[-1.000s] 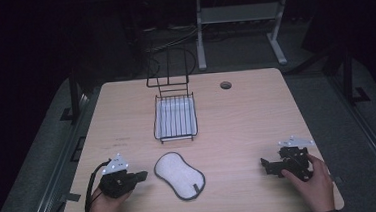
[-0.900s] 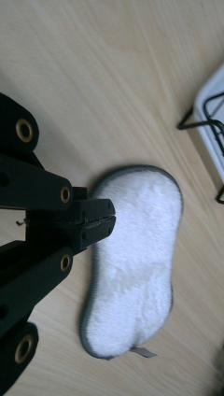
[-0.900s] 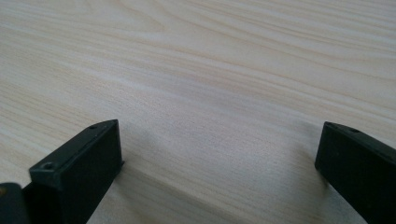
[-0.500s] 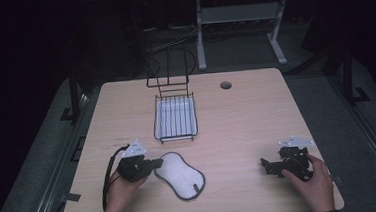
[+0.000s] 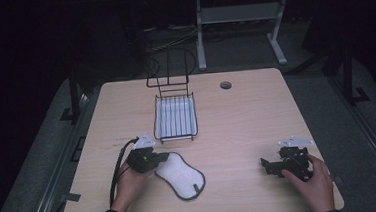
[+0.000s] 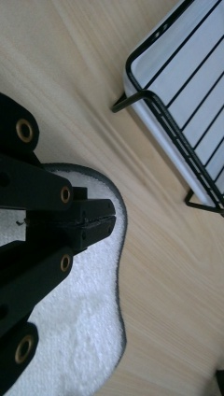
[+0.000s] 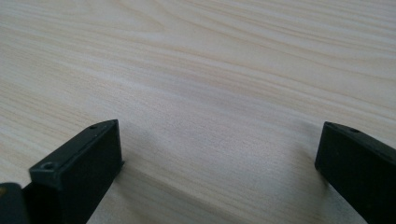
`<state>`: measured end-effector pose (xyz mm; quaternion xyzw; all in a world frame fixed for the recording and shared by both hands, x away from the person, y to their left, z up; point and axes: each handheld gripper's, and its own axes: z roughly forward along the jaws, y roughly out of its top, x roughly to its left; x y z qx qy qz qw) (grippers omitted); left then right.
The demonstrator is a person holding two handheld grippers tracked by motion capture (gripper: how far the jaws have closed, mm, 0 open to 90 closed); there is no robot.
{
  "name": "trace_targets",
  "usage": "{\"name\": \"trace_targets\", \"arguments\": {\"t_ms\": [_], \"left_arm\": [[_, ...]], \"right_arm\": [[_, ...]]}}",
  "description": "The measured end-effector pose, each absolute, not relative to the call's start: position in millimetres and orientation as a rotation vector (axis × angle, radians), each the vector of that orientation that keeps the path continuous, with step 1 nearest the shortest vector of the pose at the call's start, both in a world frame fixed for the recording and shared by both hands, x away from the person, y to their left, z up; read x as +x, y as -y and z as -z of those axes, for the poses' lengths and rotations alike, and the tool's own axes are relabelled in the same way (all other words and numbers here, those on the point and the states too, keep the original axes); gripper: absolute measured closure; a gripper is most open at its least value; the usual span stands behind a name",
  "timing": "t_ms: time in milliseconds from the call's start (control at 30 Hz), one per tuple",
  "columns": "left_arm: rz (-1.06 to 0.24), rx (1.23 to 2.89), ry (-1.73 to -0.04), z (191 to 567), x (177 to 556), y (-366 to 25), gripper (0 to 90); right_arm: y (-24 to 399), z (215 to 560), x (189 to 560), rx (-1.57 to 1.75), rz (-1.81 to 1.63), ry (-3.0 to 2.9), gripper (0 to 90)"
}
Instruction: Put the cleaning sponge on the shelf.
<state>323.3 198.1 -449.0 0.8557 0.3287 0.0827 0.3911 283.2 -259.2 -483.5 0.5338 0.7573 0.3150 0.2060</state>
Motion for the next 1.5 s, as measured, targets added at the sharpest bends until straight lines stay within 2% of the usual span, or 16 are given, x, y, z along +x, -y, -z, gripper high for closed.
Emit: {"name": "trace_targets", "arguments": {"t_ms": [467, 867, 1333, 1500], "left_arm": [[-0.222, 2.175, -0.87, 452.3, 323.8, -207.6, 89.8], [-0.259, 2.17, -0.933, 450.1, 319.4, -232.4, 89.8], [-0.245, 2.12, -1.037, 449.8, 303.5, -268.7, 89.8], [-0.247, 2.105, -1.038, 444.6, 300.4, -270.6, 89.8]], "right_arm": [[259.2, 483.5, 283.2, 1.488, -0.878, -2.11, 0.1], [259.2, 483.6, 283.2, 1.487, -0.878, -2.11, 0.1], [259.2, 483.5, 283.2, 1.487, -0.878, -2.11, 0.1], [259.2, 483.5, 283.2, 1.487, -0.878, -2.11, 0.1]]}}
